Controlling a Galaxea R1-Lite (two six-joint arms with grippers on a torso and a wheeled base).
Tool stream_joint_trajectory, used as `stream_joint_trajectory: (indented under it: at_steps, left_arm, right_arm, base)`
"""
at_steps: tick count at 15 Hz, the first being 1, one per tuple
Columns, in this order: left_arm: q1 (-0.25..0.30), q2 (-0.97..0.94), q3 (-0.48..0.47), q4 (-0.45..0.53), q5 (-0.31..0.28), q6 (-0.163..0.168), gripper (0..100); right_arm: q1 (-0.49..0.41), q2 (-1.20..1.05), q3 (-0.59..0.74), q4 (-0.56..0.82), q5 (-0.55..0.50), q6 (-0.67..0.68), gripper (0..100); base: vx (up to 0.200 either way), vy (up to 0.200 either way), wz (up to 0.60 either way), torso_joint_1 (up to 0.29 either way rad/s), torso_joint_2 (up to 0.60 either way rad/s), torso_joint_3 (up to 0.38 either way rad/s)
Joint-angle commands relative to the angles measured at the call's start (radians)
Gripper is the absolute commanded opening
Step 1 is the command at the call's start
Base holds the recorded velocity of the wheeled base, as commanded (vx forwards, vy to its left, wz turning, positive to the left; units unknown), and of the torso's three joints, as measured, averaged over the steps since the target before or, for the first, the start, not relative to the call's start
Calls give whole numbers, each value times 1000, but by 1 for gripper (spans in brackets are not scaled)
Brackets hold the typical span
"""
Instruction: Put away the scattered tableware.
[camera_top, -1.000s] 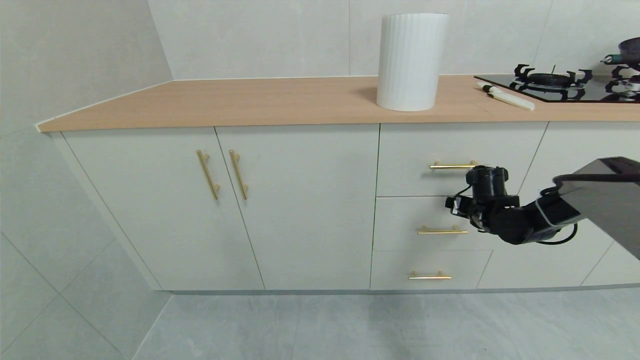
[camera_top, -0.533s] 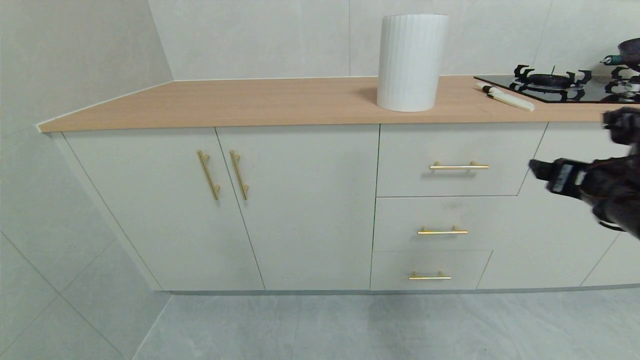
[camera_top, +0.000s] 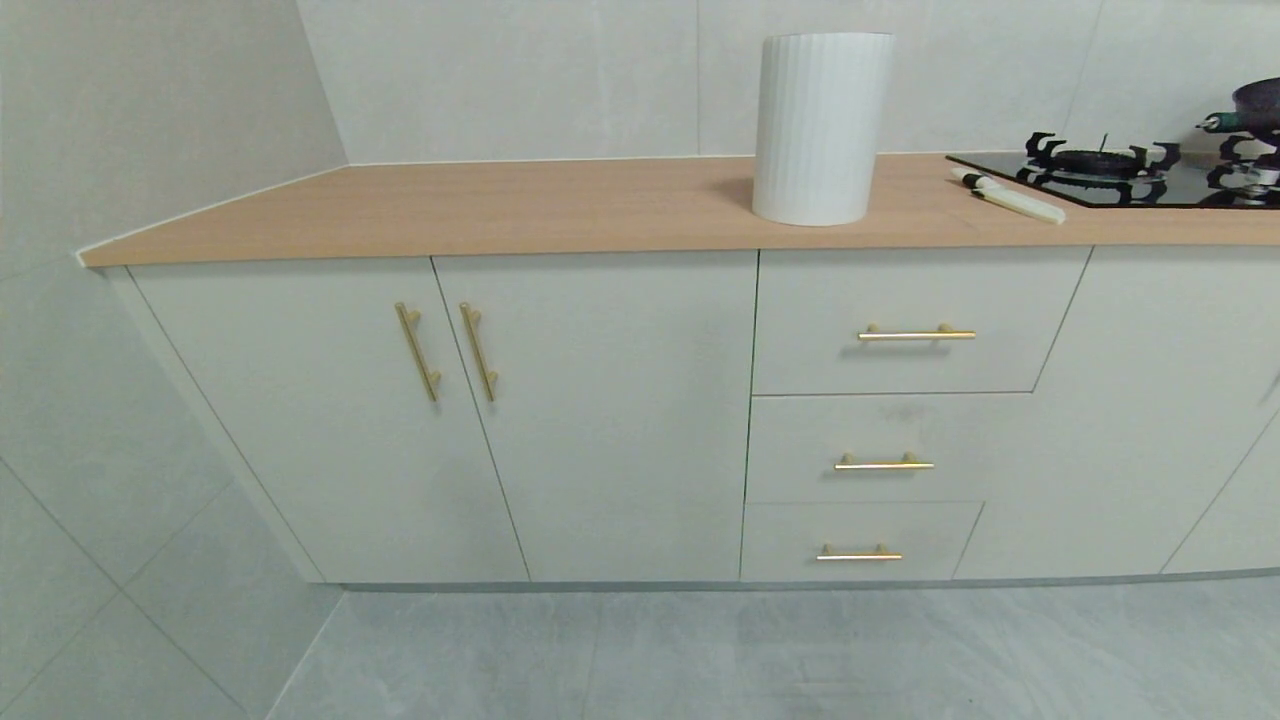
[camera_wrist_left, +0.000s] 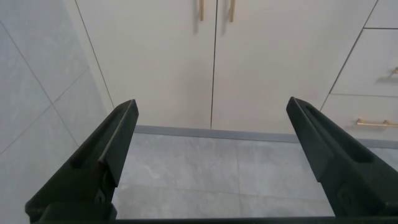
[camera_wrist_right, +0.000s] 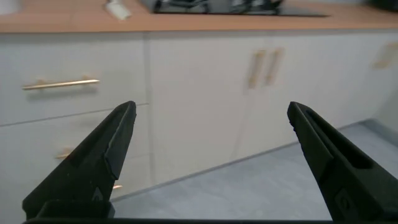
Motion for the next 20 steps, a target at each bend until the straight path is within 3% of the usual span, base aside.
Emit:
stream_joint_trajectory:
  at_steps: [1,7,9,10,11,12,14,15,18,20]
  left_arm:
    - [-1,2,0,-1,1,-1,100]
    - [1,2,0,-1,0,-1,100]
    - [1,2,0,-1,0,-1,100]
    - [1,0,0,-1,1,-1,100]
    - [-1,0,0,-1,0,-1,100]
    - [1,0,0,-1,0,-1,100]
    - [1,0,0,-1,1,-1,100]
    - [1,0,0,-1,1,-1,100]
    - [1,0,0,-1,0,-1,100]
    - [1,0,0,-1,1,-1,100]
  right_arm:
    - [-22,-342,1,185,-14,-31,100]
    - [-102,-466,27,225,-17,-28,100]
    - [-117,-512,121,217,-3,-24,100]
    - [-118,-512,219,150,11,5,100]
    - [-118,-512,272,121,46,25,100]
    - [-118,-512,414,50,195,58,100]
    - [-118,-512,536,-60,302,87,100]
    - [-118,-512,556,-46,364,107,100]
    - [-118,-511,556,44,394,137,100]
    - [-118,-508,556,90,583,180,100]
  base:
    - [0,0,0,0,0,0]
    - [0,0,0,0,0,0]
    - [0,0,0,0,0,0]
    - [0,0,0,0,0,0]
    - [0,0,0,0,0,0]
    - [0,0,0,0,0,0]
    - [0,0,0,0,0,0]
    - [0,0,0,0,0,0]
    - [0,0,0,0,0,0]
    - [0,0,0,0,0,0]
